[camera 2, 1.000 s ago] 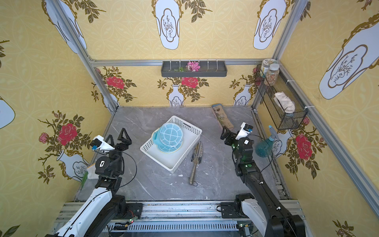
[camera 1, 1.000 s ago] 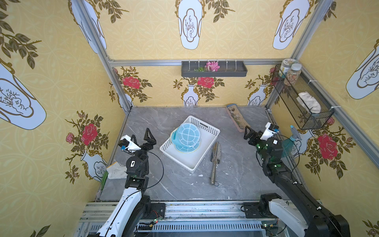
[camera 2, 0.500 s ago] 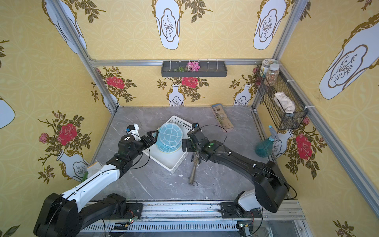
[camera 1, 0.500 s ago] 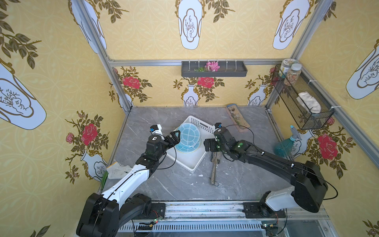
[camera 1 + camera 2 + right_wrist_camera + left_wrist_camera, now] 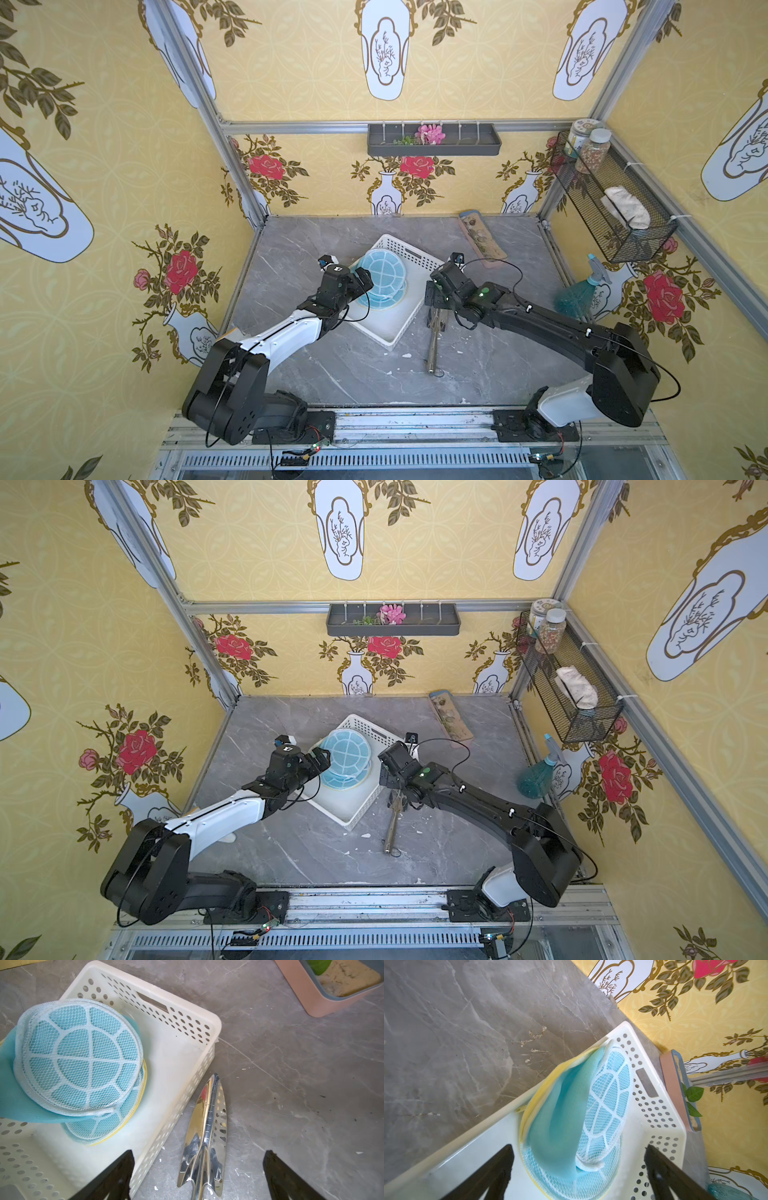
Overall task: Turn the laundry bag inside out
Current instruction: Pick up the laundry bag and place it in the bin, then move the bin to the center of the board.
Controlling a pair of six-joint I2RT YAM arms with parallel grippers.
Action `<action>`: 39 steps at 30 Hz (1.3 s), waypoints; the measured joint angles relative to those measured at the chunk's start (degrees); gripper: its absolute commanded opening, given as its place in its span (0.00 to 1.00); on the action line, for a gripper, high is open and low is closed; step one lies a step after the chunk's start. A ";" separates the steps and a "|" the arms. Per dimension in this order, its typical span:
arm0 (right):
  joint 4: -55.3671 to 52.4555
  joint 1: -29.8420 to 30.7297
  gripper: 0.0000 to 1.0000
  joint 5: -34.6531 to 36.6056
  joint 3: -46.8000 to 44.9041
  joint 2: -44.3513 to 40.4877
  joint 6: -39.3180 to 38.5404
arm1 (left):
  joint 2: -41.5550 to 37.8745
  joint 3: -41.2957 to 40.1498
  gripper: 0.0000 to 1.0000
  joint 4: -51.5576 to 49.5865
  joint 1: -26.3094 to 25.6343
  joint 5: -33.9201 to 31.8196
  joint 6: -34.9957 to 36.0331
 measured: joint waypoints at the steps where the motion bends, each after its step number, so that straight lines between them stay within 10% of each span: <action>1: -0.04 -0.46 0.98 -0.11 -0.13 -0.07 0.24 | 1.18 0.31 1.00 0.15 0.00 -0.17 0.17; 13: 0.20 -0.79 0.88 -3.54 3.87 7.72 6.01 | 10.88 3.23 0.69 5.40 0.07 -1.22 1.36; 27: 3.43 -2.16 0.48 -8.07 8.46 17.09 12.04 | 8.35 2.97 0.24 10.34 0.11 -0.48 2.99; 39: 4.26 -3.82 0.20 -10.88 14.16 22.08 14.80 | -2.08 4.09 0.13 9.94 0.13 -0.17 7.37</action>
